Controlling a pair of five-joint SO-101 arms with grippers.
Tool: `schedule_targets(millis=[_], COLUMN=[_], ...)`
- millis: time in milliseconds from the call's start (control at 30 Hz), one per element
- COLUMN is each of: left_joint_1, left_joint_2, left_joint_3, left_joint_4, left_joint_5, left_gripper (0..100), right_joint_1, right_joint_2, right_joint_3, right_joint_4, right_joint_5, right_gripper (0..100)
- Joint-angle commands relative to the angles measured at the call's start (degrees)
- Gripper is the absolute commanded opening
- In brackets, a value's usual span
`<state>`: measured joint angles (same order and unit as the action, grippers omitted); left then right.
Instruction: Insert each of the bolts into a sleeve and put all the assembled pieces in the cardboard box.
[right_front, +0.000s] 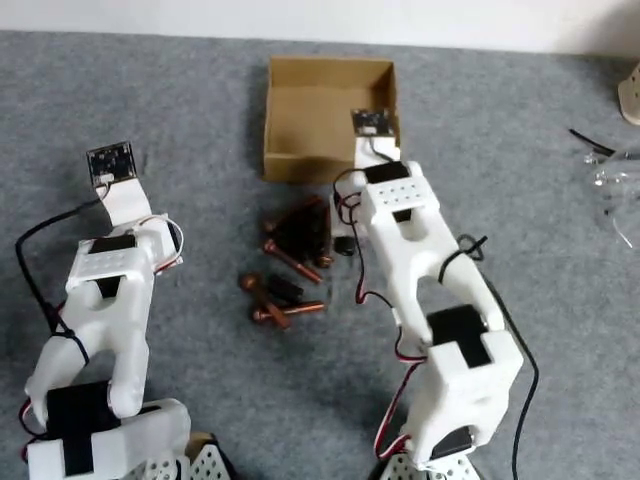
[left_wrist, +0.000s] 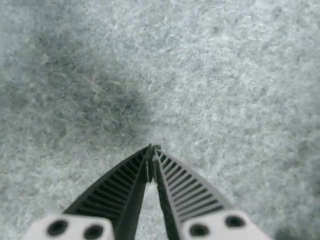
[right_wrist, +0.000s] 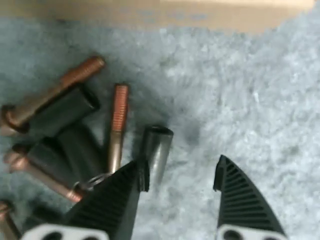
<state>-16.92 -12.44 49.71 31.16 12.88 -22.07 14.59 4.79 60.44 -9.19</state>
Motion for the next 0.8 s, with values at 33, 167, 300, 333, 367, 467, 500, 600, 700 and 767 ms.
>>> schedule_targets(millis=[33, 167, 300, 333, 367, 467, 500, 600, 700, 767], left_joint_1=[0.84, 0.84, 0.84, 0.84, 0.84, 0.84, 0.84, 0.84, 0.84, 0.84], left_joint_2=[-0.48, -0.48, -0.48, -0.48, -0.48, -0.48, -0.48, -0.48, -0.48, -0.48], left_joint_3=[-2.51, -2.51, -2.51, -2.51, -2.51, -2.51, -2.51, -2.51, -2.51, -2.51], left_joint_4=[-0.18, -0.18, -0.18, -0.18, -0.18, -0.18, -0.18, -0.18, -0.09, 0.0], left_joint_5=[0.18, 0.18, 0.18, 0.18, 0.18, 0.18, 0.18, 0.18, 0.18, 0.18], left_gripper=[1, 1, 1, 1, 1, 1, 1, 1, 1, 1], right_joint_1=[-2.68, -3.74, -3.56, -3.56, -3.74, -3.56, -3.38, -2.15, -0.84, -0.48], right_joint_2=[-2.68, 1.19, 5.41, 6.37, 7.16, 8.75, 9.01, 9.19, 9.27, 9.27], right_joint_3=[-1.54, -1.27, -1.45, -1.45, -1.54, -2.07, -2.07, -2.07, -1.8, -1.71], right_joint_4=[0.4, 0.31, 0.13, 0.13, -0.13, -0.75, -1.1, -2.51, -4.44, -5.23], right_joint_5=[-1.67, -2.11, -2.02, -2.02, -2.02, -2.02, -2.11, -2.2, -2.11, -2.11], right_gripper=[19.8, 19.8, 19.8, 19.8, 19.8, 19.8, 19.8, 19.7, 15.7, 10.0])
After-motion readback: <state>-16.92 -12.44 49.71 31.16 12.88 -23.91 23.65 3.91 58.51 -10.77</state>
